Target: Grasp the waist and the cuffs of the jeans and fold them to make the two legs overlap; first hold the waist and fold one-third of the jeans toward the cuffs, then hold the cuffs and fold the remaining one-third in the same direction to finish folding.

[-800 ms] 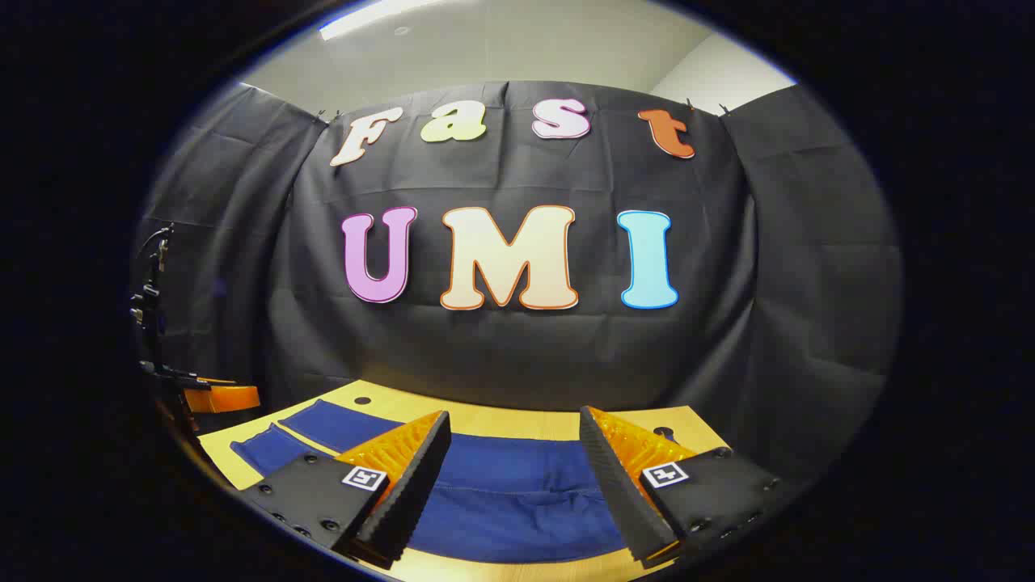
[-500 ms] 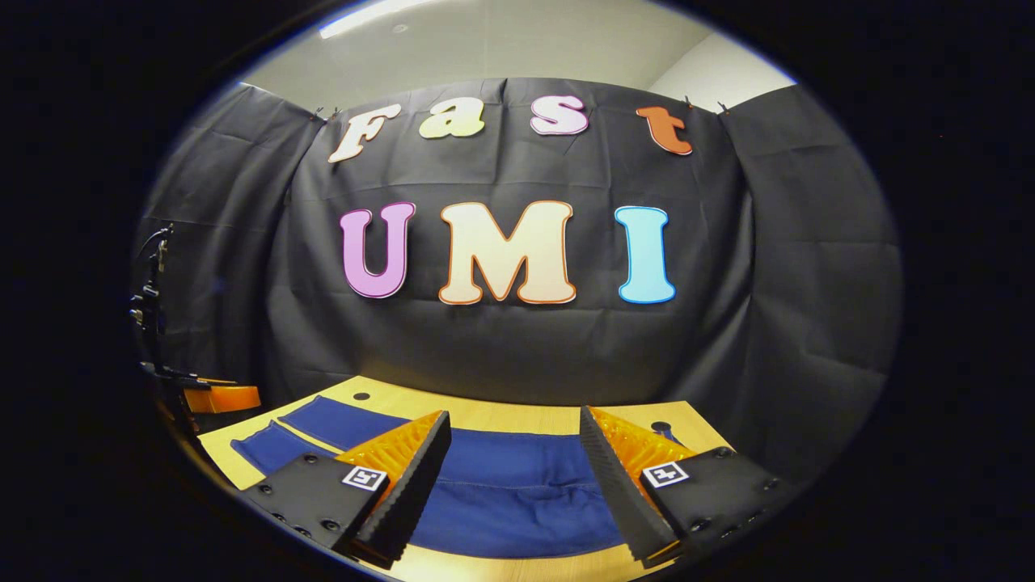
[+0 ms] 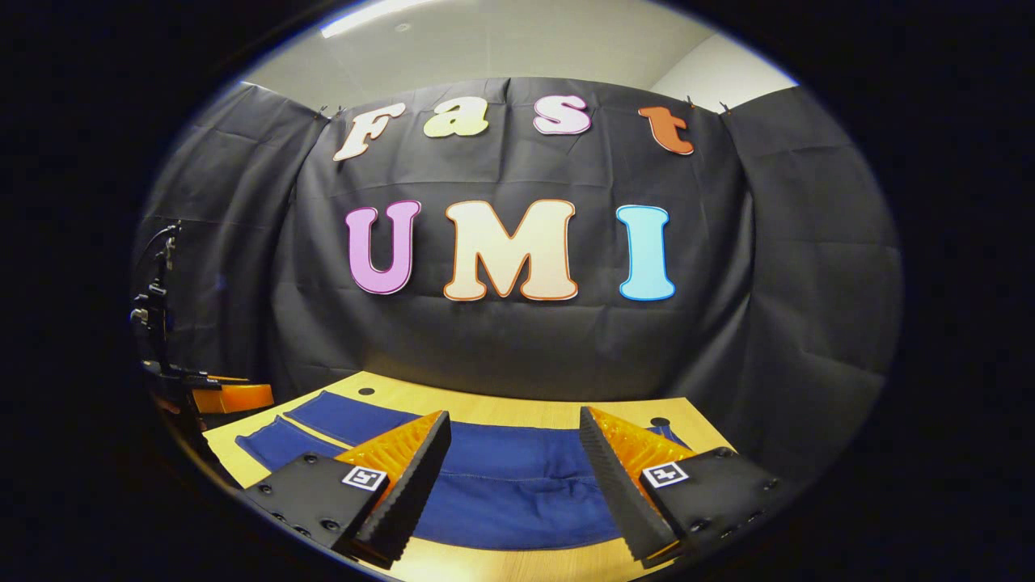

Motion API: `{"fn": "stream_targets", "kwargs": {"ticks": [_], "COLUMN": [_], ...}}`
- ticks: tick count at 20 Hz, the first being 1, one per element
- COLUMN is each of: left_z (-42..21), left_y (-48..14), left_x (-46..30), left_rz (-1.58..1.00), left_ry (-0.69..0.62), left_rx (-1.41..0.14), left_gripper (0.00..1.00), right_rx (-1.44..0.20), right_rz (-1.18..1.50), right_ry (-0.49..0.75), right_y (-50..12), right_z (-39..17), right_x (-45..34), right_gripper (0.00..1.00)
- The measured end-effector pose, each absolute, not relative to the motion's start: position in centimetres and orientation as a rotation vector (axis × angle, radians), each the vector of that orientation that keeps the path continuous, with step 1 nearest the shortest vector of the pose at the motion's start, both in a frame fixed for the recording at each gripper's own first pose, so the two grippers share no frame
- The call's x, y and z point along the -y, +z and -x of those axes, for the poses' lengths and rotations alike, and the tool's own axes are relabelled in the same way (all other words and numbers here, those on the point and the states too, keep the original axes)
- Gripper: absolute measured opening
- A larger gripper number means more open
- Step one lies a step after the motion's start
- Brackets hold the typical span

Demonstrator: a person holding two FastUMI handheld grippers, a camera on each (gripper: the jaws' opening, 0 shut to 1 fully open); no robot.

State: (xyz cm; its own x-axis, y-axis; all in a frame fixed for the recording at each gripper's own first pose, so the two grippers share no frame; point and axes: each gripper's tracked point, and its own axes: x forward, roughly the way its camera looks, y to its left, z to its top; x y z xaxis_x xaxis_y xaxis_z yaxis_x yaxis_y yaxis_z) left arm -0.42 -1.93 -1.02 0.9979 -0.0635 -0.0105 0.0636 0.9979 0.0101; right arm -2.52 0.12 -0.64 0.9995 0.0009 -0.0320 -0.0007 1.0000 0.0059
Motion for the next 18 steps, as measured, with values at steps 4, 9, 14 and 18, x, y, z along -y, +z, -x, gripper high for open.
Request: {"fn": "stream_targets", "kwargs": {"ticks": [4, 9, 14, 18], "left_z": [0.6, 0.9, 1.3, 1.9], "left_y": [-2.9, -8.1, -13.3, -17.1], "left_x": [2.6, 0.7, -3.6, -8.7], "left_rz": [-0.006, -0.09, -0.217, -0.401], "left_ry": [-0.125, -0.206, -0.31, -0.373], "left_rx": [-0.052, -0.176, -0.365, -0.541], "left_gripper": [0.95, 0.95, 0.94, 0.95], "right_rx": [-0.055, -0.084, -0.145, -0.196], "right_rz": [-0.016, -0.032, -0.051, -0.015], "right_ry": [-0.002, -0.051, -0.1, -0.112], "right_y": [-1.3, -2.7, -4.9, -6.9], "right_z": [2.9, 3.2, 4.5, 5.1], "right_x": [0.4, 1.6, 2.2, 1.9], "right_gripper": [0.99, 0.99, 0.99, 0.99]}}
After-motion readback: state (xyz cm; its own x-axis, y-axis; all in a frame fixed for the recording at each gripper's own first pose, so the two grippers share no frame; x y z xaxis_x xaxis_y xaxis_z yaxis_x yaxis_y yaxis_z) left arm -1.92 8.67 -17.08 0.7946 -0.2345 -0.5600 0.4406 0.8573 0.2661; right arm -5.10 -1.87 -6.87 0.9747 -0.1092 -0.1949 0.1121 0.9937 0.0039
